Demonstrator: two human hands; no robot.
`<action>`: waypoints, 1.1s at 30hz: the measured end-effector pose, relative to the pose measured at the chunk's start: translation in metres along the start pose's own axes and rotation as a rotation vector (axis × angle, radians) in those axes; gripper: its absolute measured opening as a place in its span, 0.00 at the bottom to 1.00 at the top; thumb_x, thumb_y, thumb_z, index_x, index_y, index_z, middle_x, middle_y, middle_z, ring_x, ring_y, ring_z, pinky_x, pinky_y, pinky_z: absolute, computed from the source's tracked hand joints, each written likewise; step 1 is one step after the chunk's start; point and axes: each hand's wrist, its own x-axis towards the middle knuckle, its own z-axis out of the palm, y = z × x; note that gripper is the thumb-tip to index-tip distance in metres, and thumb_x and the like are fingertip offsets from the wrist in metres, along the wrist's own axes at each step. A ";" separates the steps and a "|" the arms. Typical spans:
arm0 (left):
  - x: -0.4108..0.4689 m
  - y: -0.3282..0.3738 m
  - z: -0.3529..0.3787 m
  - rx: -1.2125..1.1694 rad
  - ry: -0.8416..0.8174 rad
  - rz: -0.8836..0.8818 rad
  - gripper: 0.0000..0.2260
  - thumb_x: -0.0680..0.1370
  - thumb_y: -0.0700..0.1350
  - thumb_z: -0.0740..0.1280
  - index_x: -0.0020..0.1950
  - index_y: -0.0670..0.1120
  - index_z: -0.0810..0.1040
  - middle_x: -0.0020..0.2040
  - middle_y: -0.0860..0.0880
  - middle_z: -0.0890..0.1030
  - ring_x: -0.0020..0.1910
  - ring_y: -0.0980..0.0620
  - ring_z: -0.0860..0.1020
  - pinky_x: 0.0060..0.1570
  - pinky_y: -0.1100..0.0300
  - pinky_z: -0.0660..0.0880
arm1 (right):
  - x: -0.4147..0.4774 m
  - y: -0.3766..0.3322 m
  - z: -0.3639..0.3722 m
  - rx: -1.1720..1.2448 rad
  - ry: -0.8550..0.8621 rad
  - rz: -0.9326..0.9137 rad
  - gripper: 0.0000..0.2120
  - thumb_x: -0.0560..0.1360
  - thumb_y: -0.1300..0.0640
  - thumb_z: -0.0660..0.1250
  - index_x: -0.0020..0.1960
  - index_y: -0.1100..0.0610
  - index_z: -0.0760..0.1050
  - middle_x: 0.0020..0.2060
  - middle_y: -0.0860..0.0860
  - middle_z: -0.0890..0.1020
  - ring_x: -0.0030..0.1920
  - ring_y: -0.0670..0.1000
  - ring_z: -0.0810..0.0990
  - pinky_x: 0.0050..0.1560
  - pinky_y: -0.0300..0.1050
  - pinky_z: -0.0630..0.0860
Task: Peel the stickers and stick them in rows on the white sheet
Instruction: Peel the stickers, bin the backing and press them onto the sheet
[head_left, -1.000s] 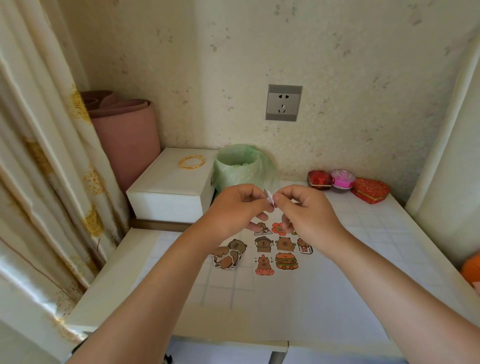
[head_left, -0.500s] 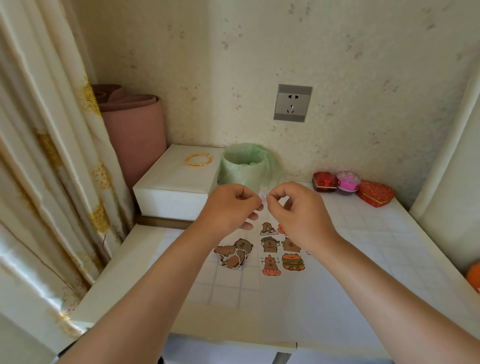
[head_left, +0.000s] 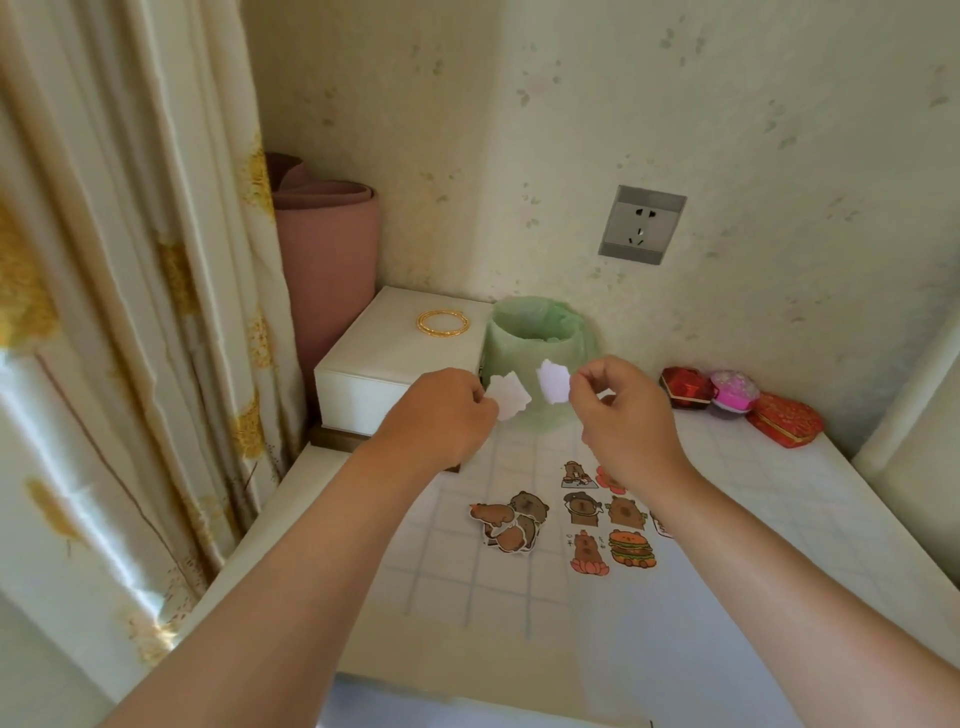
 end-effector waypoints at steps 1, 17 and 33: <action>0.002 -0.003 -0.004 -0.005 0.016 -0.003 0.11 0.77 0.44 0.61 0.47 0.39 0.79 0.45 0.41 0.84 0.45 0.40 0.83 0.45 0.42 0.82 | 0.009 0.000 0.003 0.004 0.021 -0.001 0.08 0.78 0.54 0.66 0.41 0.46 0.76 0.39 0.45 0.81 0.35 0.52 0.80 0.40 0.42 0.72; 0.012 -0.014 -0.016 -0.191 -0.020 -0.041 0.11 0.77 0.43 0.61 0.45 0.40 0.82 0.39 0.47 0.85 0.39 0.44 0.83 0.45 0.47 0.83 | 0.136 0.003 0.040 -0.696 -0.110 -0.030 0.09 0.72 0.62 0.63 0.44 0.61 0.82 0.42 0.59 0.84 0.46 0.63 0.82 0.41 0.55 0.81; -0.003 0.030 0.019 -0.537 -0.240 -0.199 0.10 0.80 0.43 0.61 0.41 0.43 0.78 0.32 0.49 0.81 0.28 0.52 0.77 0.28 0.64 0.73 | -0.004 -0.001 -0.029 -0.362 -0.136 -0.455 0.12 0.71 0.57 0.75 0.52 0.46 0.79 0.53 0.40 0.76 0.30 0.45 0.74 0.35 0.40 0.72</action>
